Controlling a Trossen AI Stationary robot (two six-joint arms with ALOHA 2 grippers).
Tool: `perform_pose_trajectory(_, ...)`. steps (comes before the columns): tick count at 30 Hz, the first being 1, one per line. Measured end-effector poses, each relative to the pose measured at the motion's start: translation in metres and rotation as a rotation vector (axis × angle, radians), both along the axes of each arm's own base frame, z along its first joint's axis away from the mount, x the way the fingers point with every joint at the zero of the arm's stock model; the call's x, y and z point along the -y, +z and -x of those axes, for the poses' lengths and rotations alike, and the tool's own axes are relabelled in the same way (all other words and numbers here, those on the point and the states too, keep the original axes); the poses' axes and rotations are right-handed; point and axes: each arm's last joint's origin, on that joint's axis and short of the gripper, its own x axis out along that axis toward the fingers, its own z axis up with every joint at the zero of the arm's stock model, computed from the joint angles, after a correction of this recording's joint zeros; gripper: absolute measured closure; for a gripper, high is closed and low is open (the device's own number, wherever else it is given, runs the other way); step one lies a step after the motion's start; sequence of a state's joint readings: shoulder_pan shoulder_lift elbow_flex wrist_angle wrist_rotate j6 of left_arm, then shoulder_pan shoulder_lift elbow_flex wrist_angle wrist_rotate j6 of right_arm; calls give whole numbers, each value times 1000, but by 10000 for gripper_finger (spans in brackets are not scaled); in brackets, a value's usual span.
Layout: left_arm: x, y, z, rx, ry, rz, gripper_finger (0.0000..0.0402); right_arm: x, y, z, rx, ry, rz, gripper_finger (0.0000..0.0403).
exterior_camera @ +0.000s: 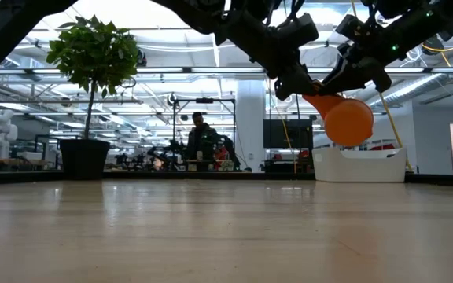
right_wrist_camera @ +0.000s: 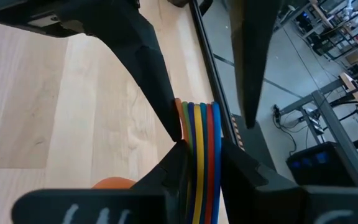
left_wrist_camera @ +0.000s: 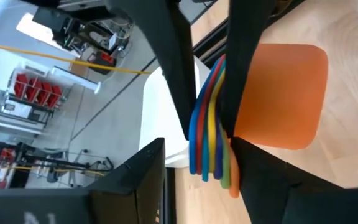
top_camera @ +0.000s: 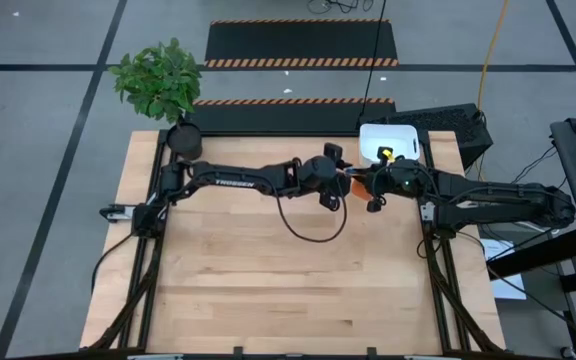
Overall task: Nest measuring cups in basket
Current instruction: Put the stacked measuring cups into the white bin
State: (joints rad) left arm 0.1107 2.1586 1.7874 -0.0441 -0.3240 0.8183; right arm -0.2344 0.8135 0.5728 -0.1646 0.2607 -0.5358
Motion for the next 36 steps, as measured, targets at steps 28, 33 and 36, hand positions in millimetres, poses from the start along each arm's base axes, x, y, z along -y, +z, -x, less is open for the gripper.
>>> perform_pose_trajectory(28,-2,-2,1,-28,-33,5,313,0,1,-1,13,3,2,351)
perform_pose_trajectory(33,-2,-2,1,-29,-38,4,313,0,1,-1,13,3,3,351)
perform_pose_trajectory(36,-2,-2,1,-32,-41,-2,313,0,1,-1,12,4,4,346)
